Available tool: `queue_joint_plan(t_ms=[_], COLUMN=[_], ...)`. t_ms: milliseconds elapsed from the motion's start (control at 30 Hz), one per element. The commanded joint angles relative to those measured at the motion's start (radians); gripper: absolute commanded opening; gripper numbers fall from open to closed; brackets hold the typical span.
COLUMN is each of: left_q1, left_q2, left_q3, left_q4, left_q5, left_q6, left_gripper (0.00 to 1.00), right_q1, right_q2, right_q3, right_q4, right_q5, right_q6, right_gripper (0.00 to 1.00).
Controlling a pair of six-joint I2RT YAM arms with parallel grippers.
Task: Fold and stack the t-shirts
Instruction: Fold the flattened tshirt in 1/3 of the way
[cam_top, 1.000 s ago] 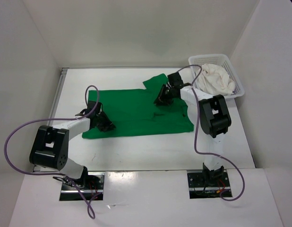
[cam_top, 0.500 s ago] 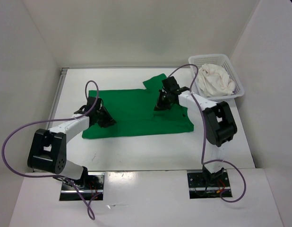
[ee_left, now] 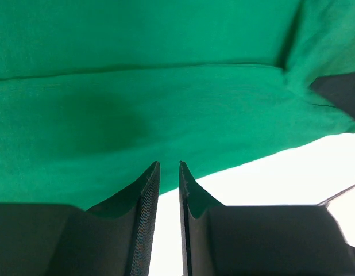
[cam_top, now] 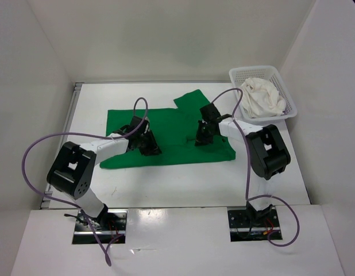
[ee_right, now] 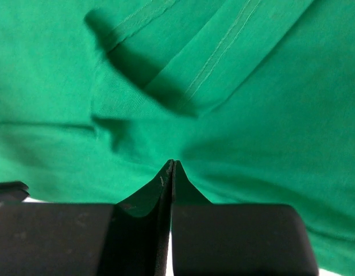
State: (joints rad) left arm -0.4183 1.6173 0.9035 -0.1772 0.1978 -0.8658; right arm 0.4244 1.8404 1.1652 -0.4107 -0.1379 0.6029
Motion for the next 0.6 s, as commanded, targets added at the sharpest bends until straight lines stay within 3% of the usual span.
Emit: queue_joint_plan(t_ms=[0,400,567], left_q1=[0.003,0.003,0.003], left_q2=[0.021,0.030,0.001], left_q3=[0.032,-0.028,-0.028], left_q4=[0.039,0.039,0.030], left_q5=[0.023,-0.027,-0.047], left_q6=[0.010,0.030,0.021], left_gripper=[0.26,0.28,0.28], right_q1=[-0.019,-0.029,-0.019], right_q2=[0.057,0.255,0.341], right_q3=[0.086,0.374,0.539], right_q4=[0.058,0.036,0.003], right_q5=[0.020,0.060,-0.006], right_q6=[-0.025,-0.032,-0.023], right_gripper=[0.00,0.00,0.00])
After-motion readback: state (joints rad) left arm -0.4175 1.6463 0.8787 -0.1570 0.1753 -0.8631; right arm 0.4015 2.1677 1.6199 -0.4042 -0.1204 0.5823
